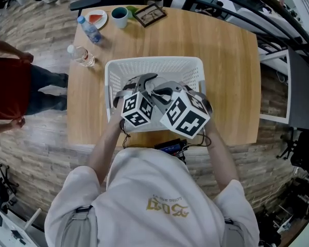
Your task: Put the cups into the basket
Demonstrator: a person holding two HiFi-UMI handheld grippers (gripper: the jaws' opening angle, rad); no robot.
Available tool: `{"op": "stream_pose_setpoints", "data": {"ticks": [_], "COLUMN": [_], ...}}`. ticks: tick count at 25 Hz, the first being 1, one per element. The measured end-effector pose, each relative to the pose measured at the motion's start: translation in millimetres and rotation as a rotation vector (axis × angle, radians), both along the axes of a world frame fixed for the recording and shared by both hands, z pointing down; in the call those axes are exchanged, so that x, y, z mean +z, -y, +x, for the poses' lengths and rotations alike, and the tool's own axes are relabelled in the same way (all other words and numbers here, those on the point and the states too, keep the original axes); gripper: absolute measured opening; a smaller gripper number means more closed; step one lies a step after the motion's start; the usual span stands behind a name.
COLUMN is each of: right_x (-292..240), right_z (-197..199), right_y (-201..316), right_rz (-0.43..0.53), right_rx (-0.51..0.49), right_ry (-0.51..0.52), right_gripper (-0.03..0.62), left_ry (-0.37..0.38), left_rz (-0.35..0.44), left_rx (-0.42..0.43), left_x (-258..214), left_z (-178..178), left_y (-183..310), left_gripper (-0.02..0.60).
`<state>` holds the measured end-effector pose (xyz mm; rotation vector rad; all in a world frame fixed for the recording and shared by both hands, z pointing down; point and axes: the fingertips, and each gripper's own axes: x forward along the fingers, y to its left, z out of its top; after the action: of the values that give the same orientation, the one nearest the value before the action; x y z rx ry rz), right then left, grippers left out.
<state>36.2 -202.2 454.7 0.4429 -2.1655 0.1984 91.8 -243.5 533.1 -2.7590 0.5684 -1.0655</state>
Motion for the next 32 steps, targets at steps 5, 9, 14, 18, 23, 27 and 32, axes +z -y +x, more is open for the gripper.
{"op": "stream_pose_setpoints", "data": {"ticks": [5,9,14,18,23,27,32], "right_x": [8,7,15,33,60,74,87], "right_z": [4,8,30,53,64,67,70], "right_y": [-2,1,15,21,20,17,13], "right_rz": [-0.007,0.001,0.041,0.028,-0.015,-0.04,-0.071], "right_rx": [0.022,0.037,0.07,0.088,0.087,0.086,0.103], "right_ry": [-0.007,-0.02,-0.105,-0.178,-0.235,-0.253,-0.267], "right_gripper": [0.026,0.026,0.026,0.026,0.026,0.026,0.026], "left_ry": [0.051,0.093,0.179,0.196,0.191,0.179,0.402], "left_rz": [-0.005,0.004,0.009,0.005,-0.078,-0.129,0.009], "left_rx": [0.013,0.036,0.013,0.005,0.07,0.089,0.168], "left_x": [11,16,32,31,31,28,42], "left_z": [4,1,-19,-22,-19,-14,-17], "left_y": [-4,-3,6,7,-7,-13,-16], "left_gripper": [0.27,0.282,0.304,0.304,0.304,0.302,0.138]}}
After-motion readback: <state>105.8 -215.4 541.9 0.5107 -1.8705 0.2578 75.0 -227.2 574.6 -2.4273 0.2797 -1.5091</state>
